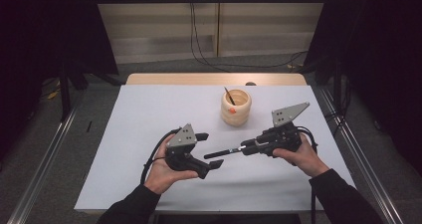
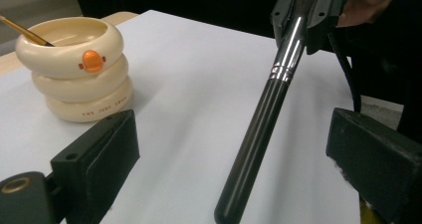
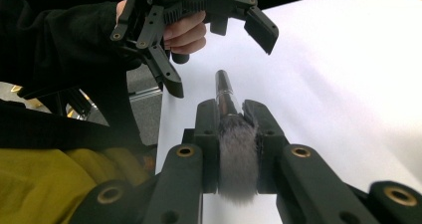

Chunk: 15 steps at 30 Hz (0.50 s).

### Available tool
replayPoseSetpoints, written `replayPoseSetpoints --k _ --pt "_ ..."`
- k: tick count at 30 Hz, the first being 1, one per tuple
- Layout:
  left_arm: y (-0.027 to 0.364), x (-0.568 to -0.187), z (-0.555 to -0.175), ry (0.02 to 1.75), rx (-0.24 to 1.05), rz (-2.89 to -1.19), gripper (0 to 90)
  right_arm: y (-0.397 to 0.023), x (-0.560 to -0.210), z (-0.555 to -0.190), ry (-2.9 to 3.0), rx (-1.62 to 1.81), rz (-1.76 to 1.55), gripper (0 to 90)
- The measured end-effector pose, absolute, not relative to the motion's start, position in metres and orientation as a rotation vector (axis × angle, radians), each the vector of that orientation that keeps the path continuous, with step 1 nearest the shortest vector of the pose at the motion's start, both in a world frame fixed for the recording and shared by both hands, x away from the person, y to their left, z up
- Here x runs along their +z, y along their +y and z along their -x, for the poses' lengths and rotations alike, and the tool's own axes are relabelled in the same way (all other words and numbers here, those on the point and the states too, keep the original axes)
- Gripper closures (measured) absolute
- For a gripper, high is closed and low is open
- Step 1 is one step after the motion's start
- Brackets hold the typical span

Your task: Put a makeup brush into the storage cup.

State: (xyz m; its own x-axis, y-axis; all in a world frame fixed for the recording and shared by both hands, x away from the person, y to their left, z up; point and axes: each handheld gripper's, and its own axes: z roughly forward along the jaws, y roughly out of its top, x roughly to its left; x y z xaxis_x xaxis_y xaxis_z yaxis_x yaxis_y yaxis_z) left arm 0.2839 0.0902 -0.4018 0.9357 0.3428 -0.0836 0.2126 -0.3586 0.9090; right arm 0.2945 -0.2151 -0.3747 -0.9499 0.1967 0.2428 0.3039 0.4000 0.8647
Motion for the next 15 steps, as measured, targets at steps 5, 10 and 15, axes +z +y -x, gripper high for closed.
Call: replayPoseSetpoints --k 5,10,15 --pt "0.089 -0.404 -0.286 0.417 0.145 -1.958 6.0 -0.214 -0.372 -0.296 -2.566 -1.549 0.476 77.6" --pt "0.087 -0.404 -0.284 0.397 0.187 -1.958 8.2 -0.209 -0.367 -0.298 -2.626 -1.46 0.501 77.6" --pt "0.086 -0.406 -0.286 0.414 0.162 -1.968 8.3 -0.207 -0.361 -0.301 -2.659 -1.425 0.515 77.6"
